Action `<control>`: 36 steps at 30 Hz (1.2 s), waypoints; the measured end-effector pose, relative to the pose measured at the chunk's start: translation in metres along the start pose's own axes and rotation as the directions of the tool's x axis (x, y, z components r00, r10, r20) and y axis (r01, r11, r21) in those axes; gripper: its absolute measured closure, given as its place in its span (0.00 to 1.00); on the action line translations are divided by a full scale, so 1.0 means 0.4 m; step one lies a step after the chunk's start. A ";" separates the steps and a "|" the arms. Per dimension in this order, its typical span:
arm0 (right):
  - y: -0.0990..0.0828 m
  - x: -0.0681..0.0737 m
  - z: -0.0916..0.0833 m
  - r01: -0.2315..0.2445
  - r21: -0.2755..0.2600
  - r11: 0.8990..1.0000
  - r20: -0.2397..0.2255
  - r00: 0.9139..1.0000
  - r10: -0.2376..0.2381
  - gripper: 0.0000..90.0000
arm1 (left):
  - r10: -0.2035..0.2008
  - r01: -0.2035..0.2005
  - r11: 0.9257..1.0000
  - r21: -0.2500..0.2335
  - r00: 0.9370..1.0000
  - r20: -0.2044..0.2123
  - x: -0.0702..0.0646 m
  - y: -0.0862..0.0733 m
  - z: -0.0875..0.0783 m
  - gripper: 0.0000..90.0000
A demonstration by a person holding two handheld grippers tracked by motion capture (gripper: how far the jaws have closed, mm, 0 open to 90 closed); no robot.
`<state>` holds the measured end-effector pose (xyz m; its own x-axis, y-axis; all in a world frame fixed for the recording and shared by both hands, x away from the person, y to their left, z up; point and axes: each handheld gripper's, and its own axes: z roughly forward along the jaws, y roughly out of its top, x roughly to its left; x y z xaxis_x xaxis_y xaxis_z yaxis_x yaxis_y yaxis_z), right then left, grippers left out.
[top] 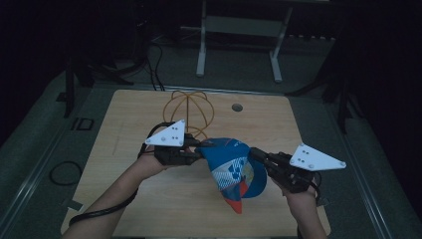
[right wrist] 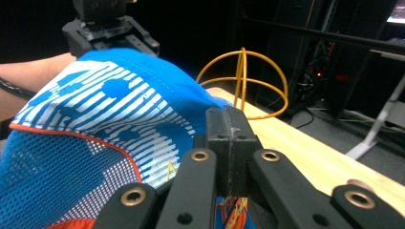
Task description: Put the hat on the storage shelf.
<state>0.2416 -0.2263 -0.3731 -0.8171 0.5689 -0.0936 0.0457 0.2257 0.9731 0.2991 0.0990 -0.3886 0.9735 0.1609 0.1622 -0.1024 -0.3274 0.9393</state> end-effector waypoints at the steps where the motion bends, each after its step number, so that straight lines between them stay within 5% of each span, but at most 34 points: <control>1: 0.003 0.000 0.000 0.001 -0.001 1.000 0.004 1.000 -0.001 1.00 | 0.005 -0.005 1.000 0.006 1.000 -0.012 -0.002 -0.003 -0.003 0.73; 4: 0.014 -0.002 -0.001 0.010 -0.003 1.000 0.009 1.000 -0.010 1.00 | -0.004 0.006 1.000 0.022 0.999 -0.052 -0.007 -0.011 -0.012 0.58; 13: 0.043 -0.014 -0.002 0.022 -0.018 1.000 0.038 0.999 -0.021 1.00 | -0.044 0.048 0.999 0.022 0.990 -0.131 -0.014 -0.053 -0.066 0.48; 19: 0.081 -0.028 0.020 0.037 -0.026 0.999 0.050 0.998 -0.035 1.00 | -0.104 0.108 0.994 0.010 0.972 -0.211 -0.029 -0.116 -0.107 0.29; 24: 0.127 -0.041 0.048 0.046 -0.040 0.998 0.073 0.996 -0.043 1.00 | -0.110 0.127 0.991 0.035 0.947 -0.302 -0.046 -0.173 -0.136 0.08; 25: 0.127 -0.041 0.048 0.046 -0.040 0.998 0.073 0.996 -0.043 1.00 | -0.110 0.127 0.991 0.035 0.947 -0.302 -0.046 -0.173 -0.136 0.06; 32: 0.201 -0.073 0.106 0.042 -0.077 0.996 0.093 0.995 -0.034 1.00 | -0.189 0.216 0.976 0.019 0.890 -0.415 -0.081 -0.282 -0.183 0.04; 34: 0.215 -0.081 0.125 0.036 -0.080 0.996 0.093 0.995 -0.028 1.00 | -0.186 0.223 0.974 0.029 0.871 -0.455 -0.092 -0.310 -0.189 0.04; 36: 0.228 -0.087 0.146 0.030 -0.081 0.996 0.095 0.995 -0.022 1.00 | -0.184 0.240 0.969 0.050 0.844 -0.504 -0.102 -0.336 -0.191 0.03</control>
<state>0.3078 -0.1793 -0.2932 -0.7599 0.6359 -0.1347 -0.0253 0.1782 0.9837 0.2576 0.2076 -0.4982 0.7378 0.6648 0.1168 0.1449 -0.3250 0.9346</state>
